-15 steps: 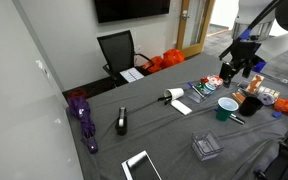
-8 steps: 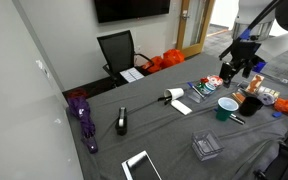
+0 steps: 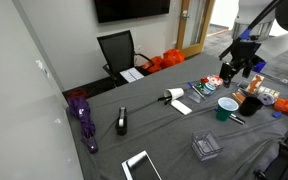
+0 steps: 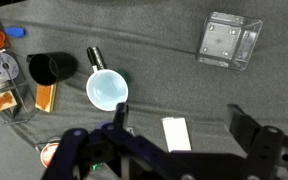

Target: Pick up the green plastic cup and move it to the right of the table

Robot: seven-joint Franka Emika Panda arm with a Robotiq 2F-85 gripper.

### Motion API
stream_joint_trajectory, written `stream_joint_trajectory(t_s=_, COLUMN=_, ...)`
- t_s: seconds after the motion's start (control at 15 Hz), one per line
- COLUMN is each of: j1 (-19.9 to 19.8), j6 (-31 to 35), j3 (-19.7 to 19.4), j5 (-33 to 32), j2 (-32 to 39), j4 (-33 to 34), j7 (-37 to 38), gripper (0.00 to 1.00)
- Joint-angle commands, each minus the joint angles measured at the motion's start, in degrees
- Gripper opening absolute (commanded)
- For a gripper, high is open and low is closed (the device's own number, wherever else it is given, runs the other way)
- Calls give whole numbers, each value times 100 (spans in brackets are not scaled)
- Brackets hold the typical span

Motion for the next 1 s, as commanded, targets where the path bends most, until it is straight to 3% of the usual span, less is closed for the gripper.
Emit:
stream_joint_trajectory(t_s=0.0, j1=180, j6=-14, j3=-168, j5=-42, j2=15, j4=10, j7=35, gripper=100)
stream_joint_trajectory(t_s=0.93, j1=156, j6=217, j3=-307, j5=-69, j2=56, j4=-81, j7=-51, gripper=100)
